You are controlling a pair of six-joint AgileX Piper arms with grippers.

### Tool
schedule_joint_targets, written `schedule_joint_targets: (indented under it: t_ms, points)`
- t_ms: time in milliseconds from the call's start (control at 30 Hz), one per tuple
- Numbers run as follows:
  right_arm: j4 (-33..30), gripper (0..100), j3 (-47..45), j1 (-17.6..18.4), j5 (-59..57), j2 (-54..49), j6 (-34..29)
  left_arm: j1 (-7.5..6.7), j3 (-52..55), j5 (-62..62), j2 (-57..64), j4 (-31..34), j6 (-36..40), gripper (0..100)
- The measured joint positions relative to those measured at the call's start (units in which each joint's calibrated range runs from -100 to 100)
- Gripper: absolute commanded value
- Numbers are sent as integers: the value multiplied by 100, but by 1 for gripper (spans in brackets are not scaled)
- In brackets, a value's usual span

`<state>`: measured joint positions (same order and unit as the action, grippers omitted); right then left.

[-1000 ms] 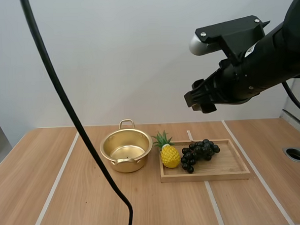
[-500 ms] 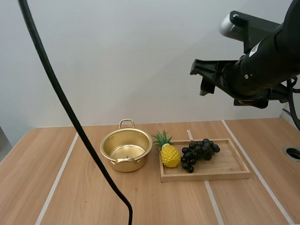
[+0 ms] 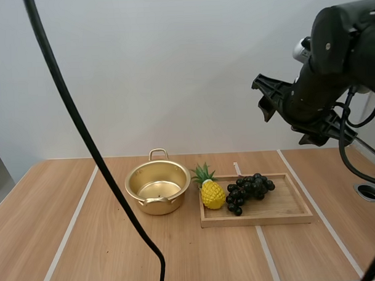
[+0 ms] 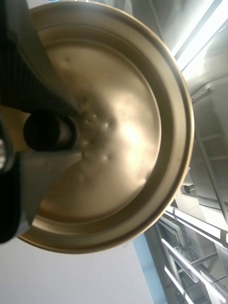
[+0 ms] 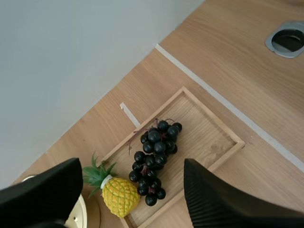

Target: Open the pot, put the grape inside, and close it

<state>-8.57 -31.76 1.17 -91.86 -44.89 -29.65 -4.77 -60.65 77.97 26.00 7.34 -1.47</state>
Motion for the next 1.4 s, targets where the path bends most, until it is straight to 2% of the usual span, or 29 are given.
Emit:
schedule_joint_targets:
  t_ms: [167,400,833,1400]
  points:
    - [10,100,0,0,162,757,-185,0,0,0,0,0,0,0]
    - [96,100,0,0,178,1905,-841,0,0,0,0,0,0,0]
    - [916,100,4,0,532,3915,-1108,0,0,-56,0,0,0,0]
    - [802,100,15,0,1957,4467,-1498,0,0,-56,0,0,0,0]
